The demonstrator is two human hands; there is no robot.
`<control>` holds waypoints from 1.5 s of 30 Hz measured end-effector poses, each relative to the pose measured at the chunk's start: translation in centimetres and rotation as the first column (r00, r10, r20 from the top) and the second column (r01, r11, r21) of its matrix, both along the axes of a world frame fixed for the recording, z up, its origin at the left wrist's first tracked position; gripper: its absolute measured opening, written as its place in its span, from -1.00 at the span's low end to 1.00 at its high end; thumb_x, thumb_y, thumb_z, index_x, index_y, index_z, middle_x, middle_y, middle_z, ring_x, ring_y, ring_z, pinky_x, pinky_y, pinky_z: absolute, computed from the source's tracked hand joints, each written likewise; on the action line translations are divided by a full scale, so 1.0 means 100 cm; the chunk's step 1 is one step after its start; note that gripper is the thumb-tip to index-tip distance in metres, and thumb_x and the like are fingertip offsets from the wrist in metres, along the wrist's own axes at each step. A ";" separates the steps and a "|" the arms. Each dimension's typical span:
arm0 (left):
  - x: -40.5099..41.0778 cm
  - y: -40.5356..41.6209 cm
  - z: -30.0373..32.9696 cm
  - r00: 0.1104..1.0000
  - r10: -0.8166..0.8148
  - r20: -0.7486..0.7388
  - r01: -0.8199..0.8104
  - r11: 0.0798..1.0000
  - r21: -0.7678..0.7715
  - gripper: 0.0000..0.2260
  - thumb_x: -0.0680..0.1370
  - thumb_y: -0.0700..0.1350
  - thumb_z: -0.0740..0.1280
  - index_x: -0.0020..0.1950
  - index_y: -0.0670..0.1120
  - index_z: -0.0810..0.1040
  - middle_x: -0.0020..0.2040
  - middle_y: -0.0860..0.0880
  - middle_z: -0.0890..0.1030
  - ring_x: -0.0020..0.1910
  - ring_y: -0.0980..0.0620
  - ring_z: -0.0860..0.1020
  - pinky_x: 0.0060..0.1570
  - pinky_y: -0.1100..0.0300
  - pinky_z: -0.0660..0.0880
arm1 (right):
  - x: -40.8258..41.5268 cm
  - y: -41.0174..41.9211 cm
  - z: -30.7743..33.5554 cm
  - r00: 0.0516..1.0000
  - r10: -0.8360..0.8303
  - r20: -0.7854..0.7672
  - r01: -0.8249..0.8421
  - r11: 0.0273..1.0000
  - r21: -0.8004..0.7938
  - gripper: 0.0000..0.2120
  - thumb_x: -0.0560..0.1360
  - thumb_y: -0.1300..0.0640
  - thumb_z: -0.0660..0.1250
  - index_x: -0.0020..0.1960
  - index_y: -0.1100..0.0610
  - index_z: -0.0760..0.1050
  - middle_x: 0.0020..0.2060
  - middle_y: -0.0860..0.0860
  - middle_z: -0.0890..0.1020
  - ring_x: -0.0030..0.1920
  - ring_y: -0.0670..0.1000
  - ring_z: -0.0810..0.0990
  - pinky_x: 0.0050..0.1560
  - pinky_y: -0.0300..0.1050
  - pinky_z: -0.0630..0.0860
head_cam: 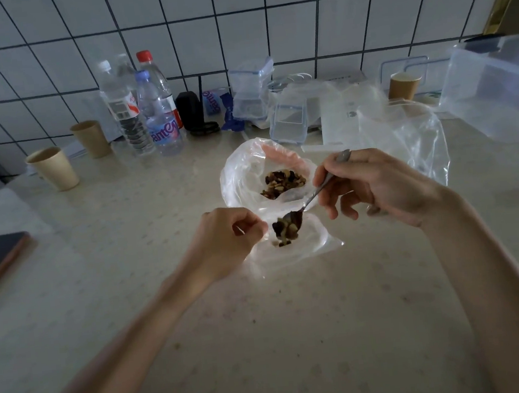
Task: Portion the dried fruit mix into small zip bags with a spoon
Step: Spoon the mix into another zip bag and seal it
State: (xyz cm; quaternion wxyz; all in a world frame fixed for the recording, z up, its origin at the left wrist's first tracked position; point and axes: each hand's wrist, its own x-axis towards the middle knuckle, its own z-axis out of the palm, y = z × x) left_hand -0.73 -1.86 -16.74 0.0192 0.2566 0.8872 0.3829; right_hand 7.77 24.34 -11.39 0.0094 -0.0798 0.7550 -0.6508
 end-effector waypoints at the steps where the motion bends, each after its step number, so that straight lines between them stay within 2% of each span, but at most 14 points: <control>1: 0.000 0.000 0.001 1.000 0.003 0.008 -0.003 1.000 0.014 -0.87 0.58 0.04 0.46 -0.15 0.07 0.74 -0.31 0.19 0.68 -0.34 0.25 0.60 -0.36 0.47 0.41 | 0.001 0.000 0.001 0.999 0.034 -0.007 -0.033 0.998 0.049 -0.69 0.73 0.08 0.16 0.03 0.20 0.62 -0.13 0.23 0.69 -0.17 0.16 0.67 -0.33 -0.14 0.53; 5: 0.002 0.000 0.005 1.000 -0.011 0.005 0.011 0.998 0.058 -0.88 0.59 0.01 0.46 -0.14 0.09 0.73 -0.27 0.20 0.69 -0.27 0.24 0.63 -0.29 0.48 0.44 | 0.005 0.005 0.006 0.992 0.098 -0.077 -0.086 0.985 0.151 -0.71 0.72 0.12 0.16 0.06 0.22 0.61 -0.12 0.19 0.68 -0.12 0.12 0.67 -0.25 -0.15 0.55; 13: 0.004 -0.002 0.014 0.996 -0.019 -0.084 0.025 0.997 0.068 -0.90 0.58 0.03 0.47 -0.11 0.09 0.73 -0.26 0.23 0.69 -0.24 0.26 0.63 -0.24 0.49 0.45 | 0.004 0.011 0.006 0.979 -0.037 -0.199 0.025 0.998 -0.066 -0.72 0.69 0.11 0.17 -0.02 0.23 0.58 -0.22 0.26 0.62 -0.21 0.22 0.61 -0.31 -0.08 0.47; 19: 0.008 -0.001 0.010 0.989 -0.035 -0.145 0.039 0.999 0.024 -0.85 0.58 0.13 0.44 -0.08 0.10 0.72 -0.25 0.21 0.69 -0.23 0.23 0.64 -0.26 0.46 0.46 | -0.010 0.000 -0.007 0.955 -0.282 -0.093 0.248 0.931 -0.269 -0.71 0.65 0.09 0.20 -0.12 0.16 0.61 -0.30 0.21 0.62 -0.31 0.18 0.60 -0.44 -0.10 0.42; 21: 0.006 0.000 0.013 0.989 -0.025 -0.143 0.033 0.998 0.055 -0.81 0.57 0.17 0.43 -0.13 0.10 0.70 -0.25 0.23 0.68 -0.25 0.21 0.64 -0.29 0.47 0.43 | -0.015 -0.001 -0.012 0.926 -0.376 -0.023 0.345 0.872 -0.347 -0.72 0.63 0.09 0.22 -0.14 0.15 0.62 -0.31 0.17 0.63 -0.32 0.16 0.61 -0.45 -0.12 0.40; 24: -0.003 -0.001 0.017 0.980 0.047 -0.193 -0.018 0.988 0.152 -0.80 0.55 0.16 0.44 -0.19 0.10 0.63 -0.27 0.21 0.66 -0.27 0.20 0.61 -0.30 0.44 0.43 | -0.022 -0.003 -0.019 0.877 -0.476 0.067 0.467 0.812 -0.349 -0.72 0.68 0.12 0.19 -0.08 0.19 0.60 -0.33 0.13 0.65 -0.34 0.14 0.63 -0.47 -0.14 0.41; 27: -0.018 0.005 0.022 0.938 0.186 -0.293 -0.118 0.965 0.234 -0.77 0.53 0.12 0.49 -0.14 0.02 0.54 -0.28 0.09 0.58 -0.30 0.11 0.54 -0.28 0.29 0.45 | -0.023 -0.005 -0.020 0.822 -0.562 0.091 0.562 0.776 -0.286 -0.72 0.70 0.13 0.18 -0.02 0.23 0.60 -0.32 0.10 0.68 -0.33 0.11 0.67 -0.49 -0.15 0.44; 30: -0.036 0.014 0.020 0.862 0.343 -0.372 -0.237 0.923 0.302 -0.56 0.49 0.17 0.53 0.09 -0.11 0.48 -0.05 0.02 0.52 -0.16 0.01 0.51 -0.12 0.15 0.46 | -0.023 -0.010 -0.019 0.794 -0.607 0.039 0.605 0.781 -0.156 -0.73 0.71 0.14 0.17 0.01 0.23 0.59 -0.31 0.06 0.70 -0.31 0.07 0.69 -0.50 -0.13 0.46; 33: -0.053 0.027 0.015 0.929 0.343 -0.136 -0.321 0.933 0.160 -0.29 0.45 0.32 0.50 0.39 -0.10 0.39 0.17 0.07 0.43 0.10 0.02 0.49 0.12 0.06 0.46 | -0.023 -0.015 -0.019 0.777 -0.626 -0.065 0.627 0.779 0.004 -0.74 0.71 0.16 0.14 0.00 0.21 0.56 -0.25 0.09 0.69 -0.29 0.08 0.68 -0.45 -0.09 0.45; 35: -0.060 0.035 0.012 0.958 0.276 0.081 -0.286 0.946 0.156 -0.45 0.46 0.29 0.50 0.24 -0.07 0.50 0.07 0.09 0.58 0.06 0.00 0.61 0.05 0.03 0.58 | -0.023 -0.017 -0.020 0.749 -0.635 -0.187 0.659 0.744 0.112 -0.73 0.71 0.17 0.13 -0.03 0.22 0.55 -0.24 0.12 0.68 -0.29 0.08 0.67 -0.44 -0.23 0.43; 37: -0.062 0.040 0.006 0.966 0.207 0.154 -0.237 0.947 0.217 -0.69 0.50 0.17 0.50 0.01 -0.05 0.63 -0.16 0.02 0.71 -0.14 -0.04 0.72 -0.15 0.02 0.68 | -0.023 -0.019 -0.022 0.734 -0.615 -0.287 0.671 0.723 0.166 -0.71 0.71 0.18 0.12 -0.07 0.22 0.54 -0.26 0.13 0.67 -0.30 0.07 0.66 -0.41 -0.36 0.42; 39: -0.061 0.042 -0.001 0.976 0.184 0.120 -0.208 0.950 0.233 -0.84 0.56 0.05 0.43 -0.09 -0.03 0.66 -0.25 -0.03 0.72 -0.25 -0.03 0.73 -0.21 -0.04 0.71 | -0.024 -0.020 -0.024 0.739 -0.600 -0.308 0.664 0.727 0.176 -0.70 0.71 0.19 0.12 -0.09 0.22 0.54 -0.27 0.14 0.66 -0.31 0.08 0.64 -0.40 -0.38 0.42; 42: -0.060 0.044 -0.005 0.989 0.142 0.038 -0.147 0.959 0.242 -0.85 0.65 -0.05 0.29 -0.04 0.04 0.64 -0.16 -0.01 0.74 -0.20 0.03 0.71 -0.14 -0.03 0.69 | -0.027 -0.021 -0.025 0.727 -0.613 -0.310 0.678 0.713 0.178 -0.69 0.71 0.19 0.11 -0.13 0.19 0.52 -0.29 0.13 0.66 -0.36 0.06 0.64 -0.43 -0.34 0.41; 45: -0.057 0.047 -0.002 0.996 0.091 0.003 -0.088 0.952 0.294 -0.85 0.68 -0.06 0.25 0.00 0.10 0.59 -0.10 0.04 0.72 -0.12 0.10 0.68 -0.13 0.15 0.58 | -0.028 -0.027 -0.027 0.683 -0.588 -0.433 0.715 0.661 0.230 -0.66 0.71 0.19 0.10 -0.17 0.18 0.50 -0.36 0.07 0.62 -0.39 0.05 0.61 -0.40 -0.05 0.52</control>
